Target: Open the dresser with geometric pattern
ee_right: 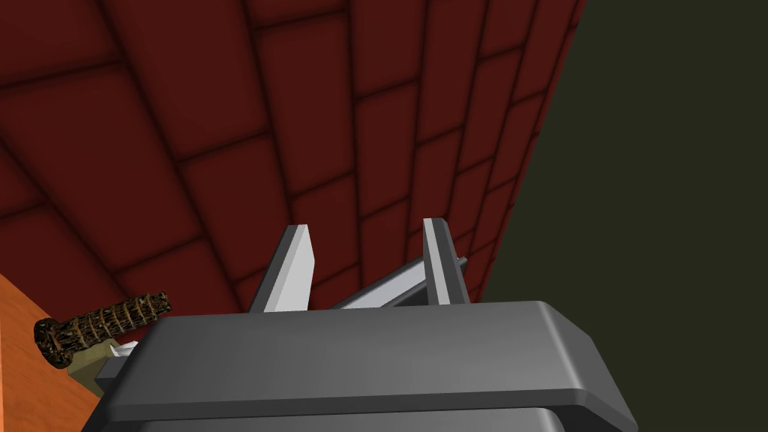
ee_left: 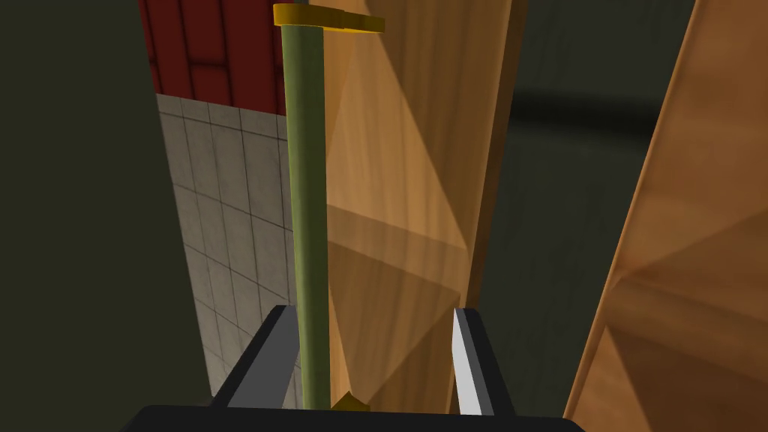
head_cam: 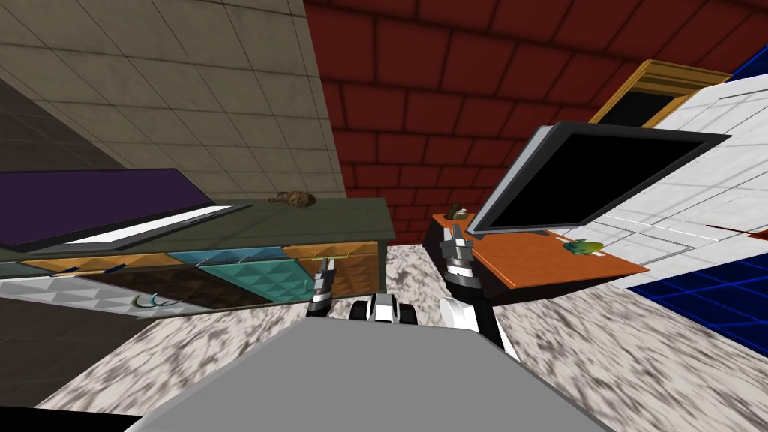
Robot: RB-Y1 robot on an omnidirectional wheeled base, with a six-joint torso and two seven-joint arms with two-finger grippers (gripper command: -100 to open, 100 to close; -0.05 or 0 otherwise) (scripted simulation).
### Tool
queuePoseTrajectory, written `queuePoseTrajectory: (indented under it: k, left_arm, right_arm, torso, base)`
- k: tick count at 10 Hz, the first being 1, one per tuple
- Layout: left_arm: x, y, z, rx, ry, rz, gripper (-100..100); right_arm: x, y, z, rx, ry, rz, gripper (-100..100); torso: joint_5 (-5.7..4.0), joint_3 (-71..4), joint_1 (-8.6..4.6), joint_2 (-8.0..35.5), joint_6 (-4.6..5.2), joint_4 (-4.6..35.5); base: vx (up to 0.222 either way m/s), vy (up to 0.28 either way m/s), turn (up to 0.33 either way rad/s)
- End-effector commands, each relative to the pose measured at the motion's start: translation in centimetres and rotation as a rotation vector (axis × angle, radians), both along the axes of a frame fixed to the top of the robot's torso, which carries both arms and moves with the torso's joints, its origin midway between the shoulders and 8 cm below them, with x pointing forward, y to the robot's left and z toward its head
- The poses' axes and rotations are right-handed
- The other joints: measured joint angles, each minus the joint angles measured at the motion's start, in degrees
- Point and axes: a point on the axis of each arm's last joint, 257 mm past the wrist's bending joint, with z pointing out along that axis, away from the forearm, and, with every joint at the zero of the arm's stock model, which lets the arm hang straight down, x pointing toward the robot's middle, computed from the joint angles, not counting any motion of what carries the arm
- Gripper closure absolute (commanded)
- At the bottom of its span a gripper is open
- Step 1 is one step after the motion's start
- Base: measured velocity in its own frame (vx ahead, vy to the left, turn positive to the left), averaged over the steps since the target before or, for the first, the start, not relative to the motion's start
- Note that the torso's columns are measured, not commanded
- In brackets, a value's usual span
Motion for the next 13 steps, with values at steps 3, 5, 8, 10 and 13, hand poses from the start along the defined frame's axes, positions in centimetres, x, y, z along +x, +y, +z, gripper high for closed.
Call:
queuePoseTrajectory:
  k: [3, 5, 8, 10, 13]
  left_arm:
    - [-0.6, -0.1, 0.3, 0.002, -0.008, -0.002, 100]
    - [0.0, 0.2, 1.0, 0.001, -0.008, -0.007, 100]
    - [0.7, 0.6, 1.8, 0.001, -0.008, -0.013, 100]
    - [1.5, 1.1, 1.4, -0.006, 0.028, -0.012, -100]
    - [3.0, 1.8, 2.9, -0.008, 0.029, -0.016, -100]
  right_arm:
    - [0.0, 0.0, 0.0, 0.0, 0.0, 0.0, 0]
    - [0.0, 0.0, 0.0, 0.0, 0.0, 0.0, 0]
    - [0.0, 0.0, 0.0, 0.0, 0.0, 0.0, 0]
    - [0.0, 0.0, 0.0, 0.0, 0.0, 0.0, 0]
    - [0.0, 0.0, 0.0, 0.0, 0.0, 0.0, 0]
  torso:
    - [0.08, -0.07, 0.02, -0.15, 0.06, -0.1]
    - [-0.02, 0.18, -0.09, 0.32, 0.01, 0.06]
    - [-0.28, 0.04, -0.24, 0.24, 0.03, 0.29]
    - [-0.27, -0.12, -0.26, -0.06, 0.04, 0.19]
    - [-0.08, -0.11, -0.12, -0.11, 0.08, 0.02]
  base:
    - [-0.035, -0.007, 0.005]
    - [-0.162, -0.06, 0.04]
    - [-0.165, -0.043, 0.022]
    - [-0.048, -0.018, 0.011]
    - [-0.054, -0.035, 0.014]
